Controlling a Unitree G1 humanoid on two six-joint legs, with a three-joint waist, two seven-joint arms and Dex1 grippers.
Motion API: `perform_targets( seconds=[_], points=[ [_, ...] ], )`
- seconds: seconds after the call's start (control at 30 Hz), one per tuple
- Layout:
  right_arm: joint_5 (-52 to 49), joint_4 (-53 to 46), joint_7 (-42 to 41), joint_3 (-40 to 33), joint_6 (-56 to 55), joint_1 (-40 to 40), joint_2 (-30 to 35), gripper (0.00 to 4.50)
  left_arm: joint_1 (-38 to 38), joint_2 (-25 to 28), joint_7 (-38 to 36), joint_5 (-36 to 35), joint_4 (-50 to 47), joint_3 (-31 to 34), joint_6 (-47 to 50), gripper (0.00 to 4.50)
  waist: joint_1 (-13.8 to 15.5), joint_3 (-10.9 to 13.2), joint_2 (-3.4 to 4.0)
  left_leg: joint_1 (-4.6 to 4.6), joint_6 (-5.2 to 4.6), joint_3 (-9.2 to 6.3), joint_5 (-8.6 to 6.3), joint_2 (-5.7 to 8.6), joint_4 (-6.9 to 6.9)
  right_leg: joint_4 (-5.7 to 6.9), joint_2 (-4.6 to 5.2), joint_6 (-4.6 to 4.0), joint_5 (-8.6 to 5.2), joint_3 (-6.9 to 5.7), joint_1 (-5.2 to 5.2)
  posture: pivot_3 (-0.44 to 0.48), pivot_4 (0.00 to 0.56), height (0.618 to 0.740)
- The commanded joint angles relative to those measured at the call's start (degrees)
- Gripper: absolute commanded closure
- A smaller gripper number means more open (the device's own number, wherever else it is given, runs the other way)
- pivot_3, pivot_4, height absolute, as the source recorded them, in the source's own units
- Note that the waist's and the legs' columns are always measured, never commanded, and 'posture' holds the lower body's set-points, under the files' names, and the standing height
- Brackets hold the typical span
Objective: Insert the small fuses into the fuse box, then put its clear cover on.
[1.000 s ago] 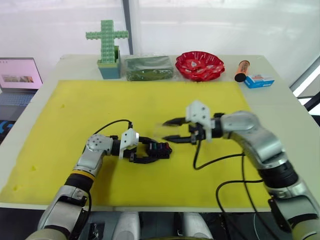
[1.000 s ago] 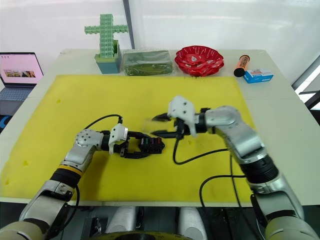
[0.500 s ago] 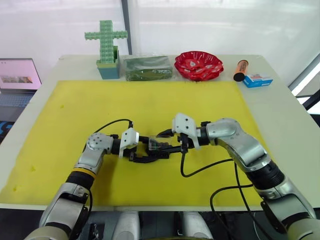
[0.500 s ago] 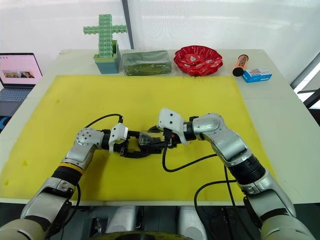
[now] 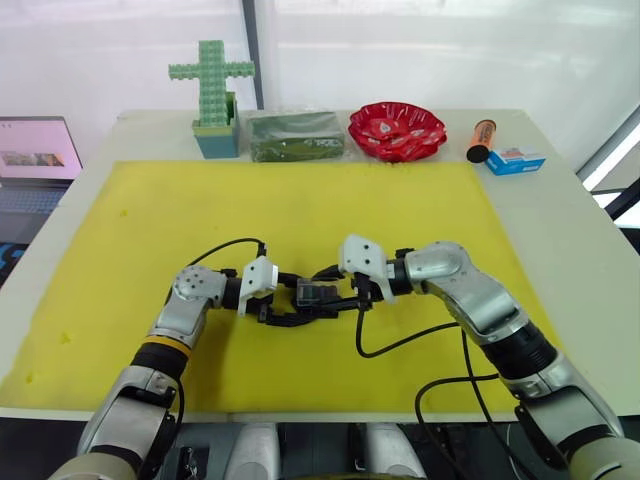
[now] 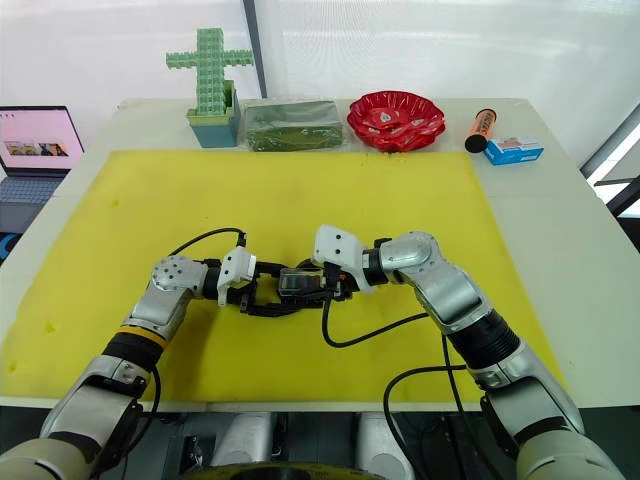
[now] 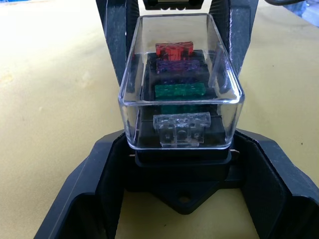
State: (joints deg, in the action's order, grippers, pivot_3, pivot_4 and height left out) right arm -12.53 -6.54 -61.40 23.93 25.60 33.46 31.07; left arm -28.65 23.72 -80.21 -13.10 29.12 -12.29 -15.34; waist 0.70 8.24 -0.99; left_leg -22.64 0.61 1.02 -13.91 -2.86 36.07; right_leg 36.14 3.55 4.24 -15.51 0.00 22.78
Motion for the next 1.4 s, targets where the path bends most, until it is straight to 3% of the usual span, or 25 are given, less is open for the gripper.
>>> perform_targets(
  seconds=[0.03, 1.13, 1.37, 1.4],
  points=[
    [0.6, -0.1, 0.3, -0.8, -0.9, -0.2, -0.6, 2.69, 0.5, 0.3, -0.4, 0.4, -0.6, 0.0, -0.4, 1.68, 0.0, 0.0, 0.00, 0.00, 0.00, 0.00, 0.00, 0.00, 0.00, 0.00, 0.00, 0.00, 0.00, 0.00, 0.00, 0.000, 0.150, 0.740],
    [2.0, -2.2, 2.8, -1.4, 0.3, -3.6, -1.0, 2.69, 0.3, 0.3, 0.2, 0.8, 0.1, 0.2, -1.3, 1.68, 0.0, 0.0, 0.00, 0.02, 0.00, 0.00, 0.00, -0.01, -0.02, -0.01, 0.00, -0.01, -0.01, 0.00, 0.00, 0.000, 0.150, 0.740],
    [2.3, -1.8, 2.2, -1.7, -0.5, -3.3, -1.3, 0.47, 0.4, 0.4, 0.2, 0.8, 0.1, 0.3, -1.4, 1.68, 0.0, 0.0, 0.00, 0.01, 0.00, 0.00, 0.00, -0.01, -0.03, 0.00, 0.00, -0.01, -0.01, 0.00, 0.00, 0.000, 0.150, 0.740],
    [2.3, -1.7, 2.1, -1.7, -0.7, -3.3, -1.3, 0.47, 0.4, 0.4, 0.2, 0.8, 0.1, 0.3, -1.4, 1.68, 0.0, 0.0, 0.00, 0.02, 0.00, 0.00, 0.00, -0.01, -0.03, 0.00, 0.00, -0.01, -0.01, 0.00, 0.00, 0.000, 0.150, 0.740]
  ],
)
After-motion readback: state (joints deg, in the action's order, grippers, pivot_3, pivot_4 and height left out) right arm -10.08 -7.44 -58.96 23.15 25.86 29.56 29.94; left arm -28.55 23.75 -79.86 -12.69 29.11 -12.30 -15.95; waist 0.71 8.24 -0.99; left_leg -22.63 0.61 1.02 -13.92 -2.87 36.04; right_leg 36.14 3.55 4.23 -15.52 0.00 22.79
